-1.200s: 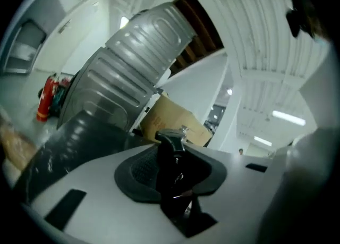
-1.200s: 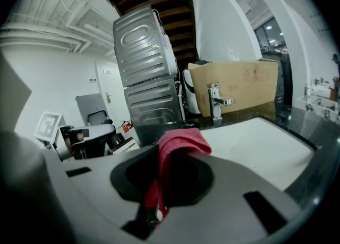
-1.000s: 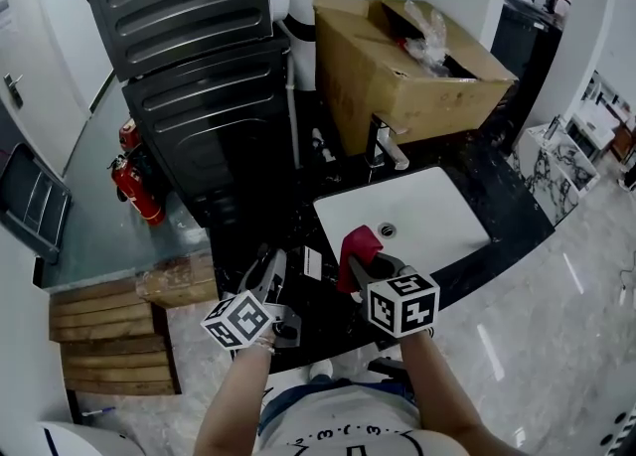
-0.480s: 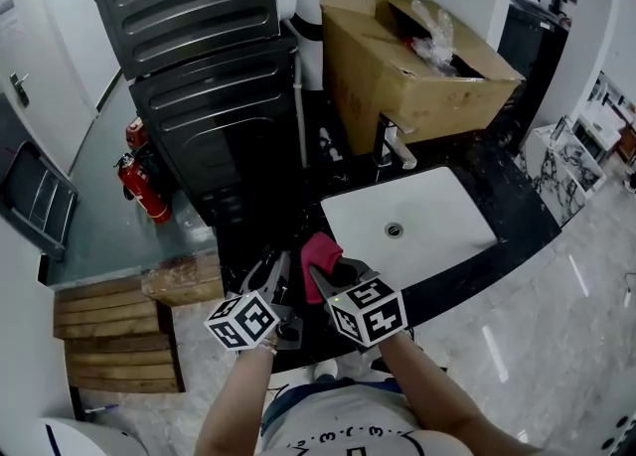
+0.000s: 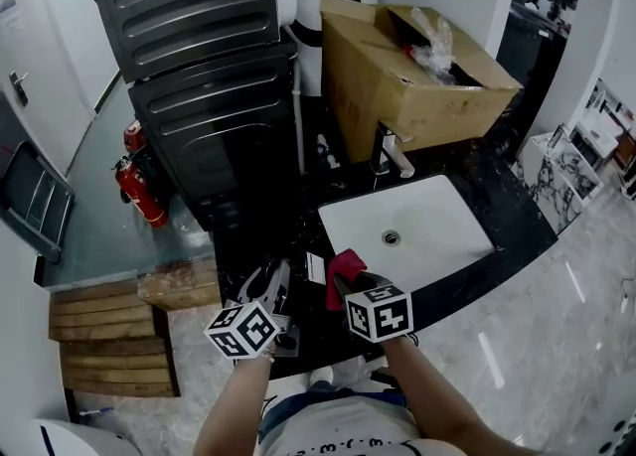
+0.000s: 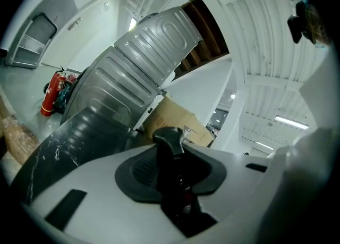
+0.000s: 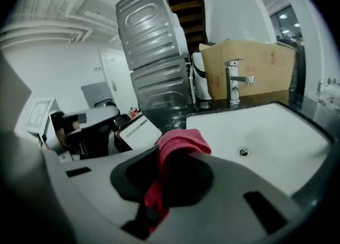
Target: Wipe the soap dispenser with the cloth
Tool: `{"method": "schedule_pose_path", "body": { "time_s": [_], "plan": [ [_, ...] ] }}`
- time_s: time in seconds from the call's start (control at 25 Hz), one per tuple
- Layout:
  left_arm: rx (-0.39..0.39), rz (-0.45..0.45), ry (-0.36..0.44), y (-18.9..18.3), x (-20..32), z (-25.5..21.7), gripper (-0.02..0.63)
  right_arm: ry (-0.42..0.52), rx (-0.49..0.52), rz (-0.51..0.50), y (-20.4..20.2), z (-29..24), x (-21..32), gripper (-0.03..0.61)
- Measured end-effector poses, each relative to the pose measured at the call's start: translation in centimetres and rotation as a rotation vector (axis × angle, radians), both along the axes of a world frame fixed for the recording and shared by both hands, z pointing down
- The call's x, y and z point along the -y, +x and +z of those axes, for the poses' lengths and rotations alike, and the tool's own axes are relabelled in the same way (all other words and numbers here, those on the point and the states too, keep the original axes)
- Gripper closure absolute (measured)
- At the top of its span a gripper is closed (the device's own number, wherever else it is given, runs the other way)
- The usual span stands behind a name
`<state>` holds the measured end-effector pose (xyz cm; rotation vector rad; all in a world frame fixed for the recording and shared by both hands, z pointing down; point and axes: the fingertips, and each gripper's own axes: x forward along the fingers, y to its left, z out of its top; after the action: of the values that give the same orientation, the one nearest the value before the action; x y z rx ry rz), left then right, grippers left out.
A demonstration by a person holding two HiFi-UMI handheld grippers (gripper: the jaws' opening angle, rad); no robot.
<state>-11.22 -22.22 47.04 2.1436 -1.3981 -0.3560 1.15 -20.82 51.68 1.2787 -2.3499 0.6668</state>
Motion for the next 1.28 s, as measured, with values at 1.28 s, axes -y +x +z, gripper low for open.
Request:
{"method": "schedule_pose_path", "body": {
  "time_s": [1.28],
  "plan": [
    [0.575,0.247,0.201,8.6,-0.2,-0.8,0.512,0.214,0.072,-0.115,3.0,-9.6,4.1,0.529]
  ]
}}
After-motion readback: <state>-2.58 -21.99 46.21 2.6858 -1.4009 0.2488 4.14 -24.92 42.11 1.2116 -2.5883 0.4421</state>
